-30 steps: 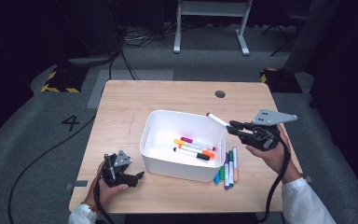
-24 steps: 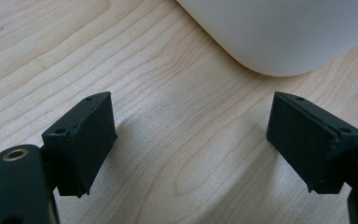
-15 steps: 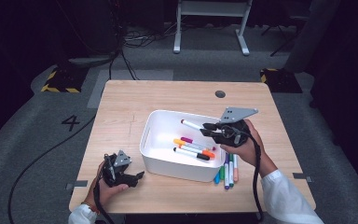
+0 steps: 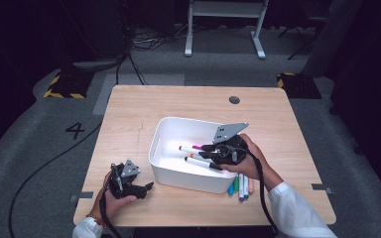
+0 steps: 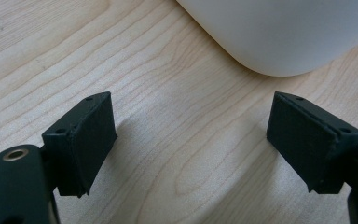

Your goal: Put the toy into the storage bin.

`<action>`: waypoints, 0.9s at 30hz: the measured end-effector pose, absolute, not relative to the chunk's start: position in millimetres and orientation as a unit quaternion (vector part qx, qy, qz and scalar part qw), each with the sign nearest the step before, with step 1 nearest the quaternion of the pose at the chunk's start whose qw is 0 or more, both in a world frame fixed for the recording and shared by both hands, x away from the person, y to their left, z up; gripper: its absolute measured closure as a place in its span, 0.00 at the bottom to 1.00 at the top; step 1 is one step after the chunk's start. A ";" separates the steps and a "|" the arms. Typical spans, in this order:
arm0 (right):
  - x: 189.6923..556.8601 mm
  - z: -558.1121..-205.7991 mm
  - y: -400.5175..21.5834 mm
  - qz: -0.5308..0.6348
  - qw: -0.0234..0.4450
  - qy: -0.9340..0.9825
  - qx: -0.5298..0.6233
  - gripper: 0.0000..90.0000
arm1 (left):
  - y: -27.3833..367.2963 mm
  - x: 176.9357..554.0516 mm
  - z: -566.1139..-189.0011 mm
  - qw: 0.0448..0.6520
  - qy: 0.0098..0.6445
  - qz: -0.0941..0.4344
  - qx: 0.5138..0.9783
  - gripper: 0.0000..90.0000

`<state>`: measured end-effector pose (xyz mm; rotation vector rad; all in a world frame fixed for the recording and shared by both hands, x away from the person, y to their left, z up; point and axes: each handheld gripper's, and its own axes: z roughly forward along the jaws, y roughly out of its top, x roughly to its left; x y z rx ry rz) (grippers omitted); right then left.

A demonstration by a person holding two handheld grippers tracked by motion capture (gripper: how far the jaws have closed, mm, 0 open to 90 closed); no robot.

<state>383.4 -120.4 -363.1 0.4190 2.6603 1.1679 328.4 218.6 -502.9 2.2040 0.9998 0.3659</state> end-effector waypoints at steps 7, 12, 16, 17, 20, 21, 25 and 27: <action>374.5 -367.0 -120.1 0.362 0.078 0.922 0.111 0.83 | 218.6 328.4 -502.9 0.340 0.384 0.141 0.847 0.17; 369.7 -369.7 -119.3 0.340 0.057 0.933 0.102 0.83 | 218.6 328.4 -502.9 0.340 0.384 0.141 0.847 0.17; 367.6 -369.8 -119.9 0.331 0.041 0.938 0.091 0.83 | 218.6 328.4 -502.9 0.340 0.384 0.141 0.847 0.17; 367.5 -370.2 -120.0 0.332 0.037 0.938 0.090 0.83 | 218.6 328.4 -502.9 0.340 0.384 0.141 0.847 0.17; 366.7 -370.8 -119.9 0.326 0.034 0.940 0.090 0.83 | 218.6 328.3 -502.9 0.340 0.384 0.140 0.847 0.17; 366.8 -370.7 -120.1 0.327 0.034 0.940 0.091 0.83 | 218.7 328.4 -502.8 0.340 0.383 0.141 0.847 0.17; 367.3 -369.7 -121.2 0.331 0.042 0.938 0.090 0.77 | 218.6 328.4 -502.9 0.340 0.384 0.141 0.847 0.17; 367.8 -368.5 -122.4 0.334 0.051 0.936 0.095 0.73 | 218.6 328.4 -502.9 0.340 0.384 0.140 0.847 0.17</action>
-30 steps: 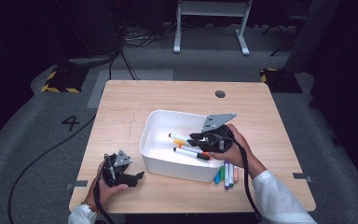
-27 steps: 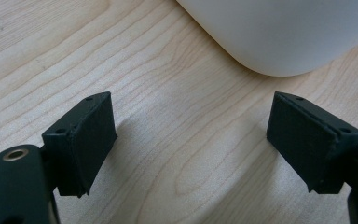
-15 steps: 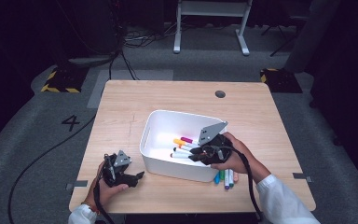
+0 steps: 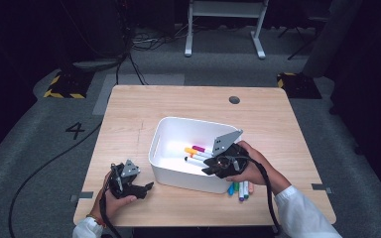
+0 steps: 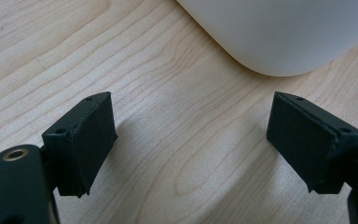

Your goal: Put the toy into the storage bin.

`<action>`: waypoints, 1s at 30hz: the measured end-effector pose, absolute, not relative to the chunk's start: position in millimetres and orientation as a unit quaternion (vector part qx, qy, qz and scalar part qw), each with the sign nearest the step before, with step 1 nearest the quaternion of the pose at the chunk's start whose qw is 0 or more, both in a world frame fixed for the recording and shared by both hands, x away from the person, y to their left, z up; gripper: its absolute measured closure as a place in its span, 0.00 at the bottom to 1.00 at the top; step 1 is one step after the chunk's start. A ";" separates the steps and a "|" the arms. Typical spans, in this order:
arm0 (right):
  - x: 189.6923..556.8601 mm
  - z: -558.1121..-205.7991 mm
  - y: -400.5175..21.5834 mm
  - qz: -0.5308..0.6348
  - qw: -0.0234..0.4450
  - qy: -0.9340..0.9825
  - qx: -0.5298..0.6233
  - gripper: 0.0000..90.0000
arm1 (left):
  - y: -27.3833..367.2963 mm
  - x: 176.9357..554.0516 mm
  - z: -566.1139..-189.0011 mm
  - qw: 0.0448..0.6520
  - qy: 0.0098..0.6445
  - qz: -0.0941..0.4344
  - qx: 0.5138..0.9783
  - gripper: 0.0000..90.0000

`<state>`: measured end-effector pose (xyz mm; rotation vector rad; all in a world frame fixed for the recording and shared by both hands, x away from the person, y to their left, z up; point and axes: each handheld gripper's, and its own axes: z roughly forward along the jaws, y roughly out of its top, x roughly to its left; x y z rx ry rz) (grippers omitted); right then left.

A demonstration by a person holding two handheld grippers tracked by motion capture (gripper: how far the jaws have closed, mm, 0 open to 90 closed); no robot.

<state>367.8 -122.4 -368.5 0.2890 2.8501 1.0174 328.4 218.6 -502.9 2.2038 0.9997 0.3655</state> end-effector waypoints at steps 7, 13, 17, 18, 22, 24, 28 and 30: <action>369.4 -359.8 -134.4 0.365 0.090 0.918 0.127 0.63 | 218.6 328.4 -502.9 0.340 0.384 0.140 0.847 0.17; 363.9 -346.1 -157.6 0.401 0.126 0.894 0.158 0.54 | 218.6 328.4 -502.9 0.340 0.384 0.140 0.847 0.17; 357.0 -337.2 -175.3 0.411 0.168 0.878 0.180 0.46 | 218.6 328.4 -502.9 0.340 0.384 0.140 0.847 0.17; 355.1 -335.4 -179.7 0.413 0.173 0.875 0.185 0.45 | 218.6 328.4 -502.9 0.340 0.384 0.140 0.847 0.17; 348.2 -329.7 -198.3 0.419 0.201 0.861 0.207 0.41 | 218.6 328.4 -502.9 0.340 0.384 0.141 0.847 0.17; 344.2 -329.0 -208.5 0.427 0.213 0.851 0.221 0.40 | 218.6 328.4 -502.9 0.340 0.384 0.140 0.847 0.17; 334.7 -336.4 -231.4 0.423 0.228 0.842 0.244 0.39 | 218.6 328.4 -502.9 0.340 0.384 0.140 0.847 0.17; 331.8 -343.1 -241.6 0.418 0.235 0.840 0.252 0.38 | 218.6 328.4 -502.9 0.340 0.384 0.140 0.847 0.17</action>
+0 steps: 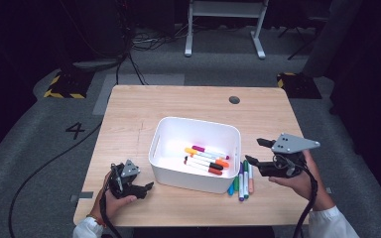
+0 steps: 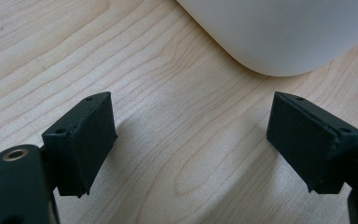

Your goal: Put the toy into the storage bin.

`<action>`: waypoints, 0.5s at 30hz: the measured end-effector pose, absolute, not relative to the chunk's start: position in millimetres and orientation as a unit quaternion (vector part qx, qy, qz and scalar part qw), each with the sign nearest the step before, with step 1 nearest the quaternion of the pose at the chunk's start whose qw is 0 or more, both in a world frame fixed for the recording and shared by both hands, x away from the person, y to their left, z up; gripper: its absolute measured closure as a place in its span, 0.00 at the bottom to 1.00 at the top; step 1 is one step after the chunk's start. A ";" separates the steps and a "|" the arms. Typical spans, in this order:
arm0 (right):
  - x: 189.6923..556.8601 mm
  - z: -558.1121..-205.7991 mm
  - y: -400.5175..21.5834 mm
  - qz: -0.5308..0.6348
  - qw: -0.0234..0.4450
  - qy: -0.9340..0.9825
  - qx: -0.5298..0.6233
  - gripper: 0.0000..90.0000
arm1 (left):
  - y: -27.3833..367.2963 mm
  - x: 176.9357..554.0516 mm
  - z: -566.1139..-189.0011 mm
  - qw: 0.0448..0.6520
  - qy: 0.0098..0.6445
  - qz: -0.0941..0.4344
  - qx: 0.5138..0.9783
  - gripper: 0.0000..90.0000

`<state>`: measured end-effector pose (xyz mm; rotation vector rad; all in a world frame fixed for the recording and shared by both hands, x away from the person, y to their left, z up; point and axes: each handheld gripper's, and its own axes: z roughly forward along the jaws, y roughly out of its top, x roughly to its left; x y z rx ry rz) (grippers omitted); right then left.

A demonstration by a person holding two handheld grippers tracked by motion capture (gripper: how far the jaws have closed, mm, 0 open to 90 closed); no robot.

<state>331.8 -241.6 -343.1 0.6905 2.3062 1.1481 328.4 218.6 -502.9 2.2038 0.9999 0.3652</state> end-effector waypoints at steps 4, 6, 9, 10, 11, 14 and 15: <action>328.5 -362.3 -256.6 0.414 0.230 0.837 0.272 0.38 | 218.6 328.4 -502.9 0.340 0.384 0.140 0.847 0.17; 327.7 -374.4 -261.2 0.407 0.225 0.840 0.281 0.38 | 218.6 328.4 -502.9 0.340 0.384 0.140 0.847 0.17; 327.0 -394.8 -265.3 0.401 0.212 0.841 0.296 0.38 | 218.6 328.4 -502.9 0.340 0.385 0.141 0.847 0.17; 327.1 -401.5 -266.4 0.397 0.208 0.843 0.298 0.38 | 218.6 328.4 -502.9 0.340 0.384 0.140 0.847 0.17; 327.0 -407.8 -267.1 0.393 0.203 0.844 0.304 0.38 | 218.6 328.4 -502.9 0.340 0.384 0.141 0.847 0.17; 328.0 -426.4 -269.5 0.381 0.192 0.848 0.315 0.38 | 218.6 328.4 -502.9 0.340 0.384 0.141 0.847 0.17; 328.6 -432.2 -270.2 0.375 0.190 0.850 0.316 0.38 | 218.6 328.4 -502.9 0.340 0.384 0.141 0.847 0.17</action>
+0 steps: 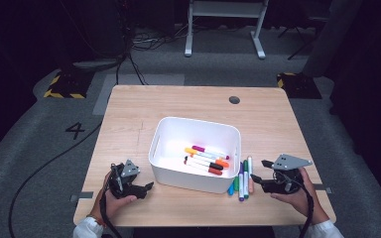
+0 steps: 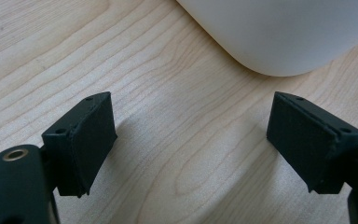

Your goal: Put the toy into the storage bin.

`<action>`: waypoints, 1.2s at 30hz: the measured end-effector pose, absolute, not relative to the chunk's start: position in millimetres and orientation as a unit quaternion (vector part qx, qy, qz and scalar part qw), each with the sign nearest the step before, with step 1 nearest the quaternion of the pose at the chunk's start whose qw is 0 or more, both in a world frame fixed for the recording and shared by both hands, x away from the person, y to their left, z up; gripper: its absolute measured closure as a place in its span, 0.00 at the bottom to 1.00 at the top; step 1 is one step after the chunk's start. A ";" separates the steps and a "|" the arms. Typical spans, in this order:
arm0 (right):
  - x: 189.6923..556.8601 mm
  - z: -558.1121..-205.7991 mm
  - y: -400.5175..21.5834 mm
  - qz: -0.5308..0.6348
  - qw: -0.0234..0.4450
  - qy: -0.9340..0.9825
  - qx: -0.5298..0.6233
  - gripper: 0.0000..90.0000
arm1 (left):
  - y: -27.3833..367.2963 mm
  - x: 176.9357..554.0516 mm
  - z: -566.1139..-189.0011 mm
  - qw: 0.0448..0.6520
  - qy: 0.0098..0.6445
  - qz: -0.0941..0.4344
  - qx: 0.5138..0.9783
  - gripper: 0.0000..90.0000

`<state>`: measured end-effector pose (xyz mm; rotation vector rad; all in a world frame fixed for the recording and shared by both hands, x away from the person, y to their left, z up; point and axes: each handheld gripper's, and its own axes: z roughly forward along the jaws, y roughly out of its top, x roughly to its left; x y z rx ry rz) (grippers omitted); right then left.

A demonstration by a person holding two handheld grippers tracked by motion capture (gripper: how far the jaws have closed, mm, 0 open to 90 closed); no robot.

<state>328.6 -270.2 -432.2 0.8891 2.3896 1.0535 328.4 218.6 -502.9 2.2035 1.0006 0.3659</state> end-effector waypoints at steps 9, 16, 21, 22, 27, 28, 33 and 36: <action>332.8 -462.2 -268.4 0.344 0.176 0.860 0.332 0.37 | 218.7 328.2 -502.8 0.339 0.384 0.142 0.847 0.17; 334.0 -473.5 -268.7 0.336 0.164 0.863 0.340 0.37 | 218.7 327.9 -502.8 0.340 0.385 0.138 0.847 0.17; 335.2 -478.8 -269.1 0.329 0.166 0.863 0.346 0.38 | 218.8 327.9 -502.7 0.339 0.385 0.139 0.847 0.17; 335.3 -479.7 -270.1 0.329 0.166 0.862 0.348 0.38 | 218.7 327.9 -502.8 0.340 0.385 0.138 0.847 0.17; 335.4 -483.8 -280.3 0.322 0.170 0.857 0.363 0.40 | 218.9 328.0 -502.9 0.340 0.384 0.136 0.847 0.17; 335.5 -484.9 -284.0 0.319 0.174 0.857 0.366 0.40 | 219.1 328.0 -502.8 0.340 0.383 0.137 0.848 0.17; 334.5 -490.2 -302.0 0.320 0.173 0.844 0.394 0.48 | 218.9 327.9 -502.9 0.340 0.385 0.136 0.847 0.17; 333.6 -490.0 -311.2 0.320 0.173 0.838 0.406 0.56 | 218.9 327.9 -502.9 0.340 0.385 0.136 0.847 0.17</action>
